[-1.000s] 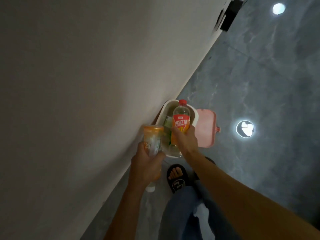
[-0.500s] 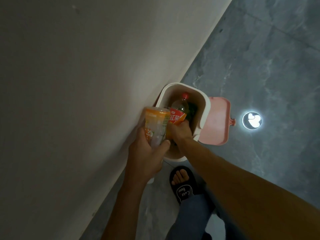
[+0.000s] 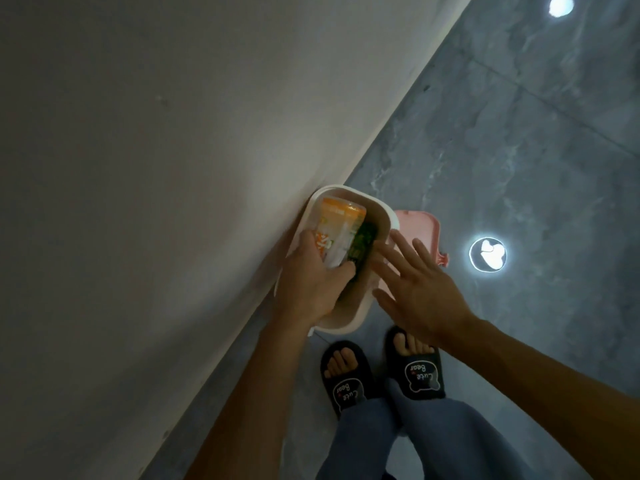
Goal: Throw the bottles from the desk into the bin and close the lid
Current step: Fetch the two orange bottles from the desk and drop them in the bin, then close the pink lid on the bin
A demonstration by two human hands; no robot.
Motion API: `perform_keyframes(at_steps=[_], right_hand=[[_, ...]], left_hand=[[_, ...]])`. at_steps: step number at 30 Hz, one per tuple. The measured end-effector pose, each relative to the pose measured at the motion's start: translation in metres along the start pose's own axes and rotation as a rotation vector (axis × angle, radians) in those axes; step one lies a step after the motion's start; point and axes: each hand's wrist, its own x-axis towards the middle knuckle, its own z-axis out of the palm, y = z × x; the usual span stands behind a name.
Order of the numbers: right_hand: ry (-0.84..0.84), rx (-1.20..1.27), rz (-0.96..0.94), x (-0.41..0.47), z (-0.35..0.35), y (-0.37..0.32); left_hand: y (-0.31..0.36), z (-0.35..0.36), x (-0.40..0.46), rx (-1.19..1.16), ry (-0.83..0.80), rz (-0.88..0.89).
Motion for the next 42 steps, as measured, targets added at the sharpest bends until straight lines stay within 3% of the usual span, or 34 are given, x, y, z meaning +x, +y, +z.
perform_keyframes(at_steps=[4, 8, 14, 17, 25, 31, 34, 38, 40, 42], right_hand=[[0.014, -0.075, -0.150, 0.016, 0.014, 0.008], [0.092, -0.089, -0.198, 0.031, 0.021, 0.017], [0.161, -0.060, -0.225, 0.033, 0.026, 0.022], [0.144, -0.049, -0.226, 0.031, 0.023, 0.023], [0.077, -0.016, -0.231, 0.023, 0.007, 0.024], [0.078, 0.068, -0.256, -0.001, -0.001, 0.037], [0.132, 0.055, -0.211, -0.021, -0.003, 0.060], [0.077, 0.047, -0.052, -0.038, 0.006, 0.102], [-0.028, -0.011, 0.027, -0.037, 0.020, 0.125], [-0.112, -0.084, 0.045, -0.027, 0.040, 0.148]], left_hand=[[-0.009, 0.028, 0.029, 0.085, -0.023, 0.059], [-0.028, 0.051, 0.050, 0.100, -0.016, 0.009], [-0.034, 0.078, 0.053, 0.075, 0.150, 0.048], [-0.032, 0.081, 0.054, 0.112, 0.157, 0.037], [-0.038, 0.063, 0.039, 0.078, -0.006, 0.088], [-0.027, 0.056, -0.010, 0.064, 0.089, 0.183], [-0.012, 0.067, -0.042, -0.033, 0.106, 0.238], [0.006, 0.101, -0.069, 0.038, 0.228, 0.353], [0.012, 0.133, -0.073, 0.043, 0.139, 0.385], [0.013, 0.172, -0.065, 0.016, -0.007, 0.303]])
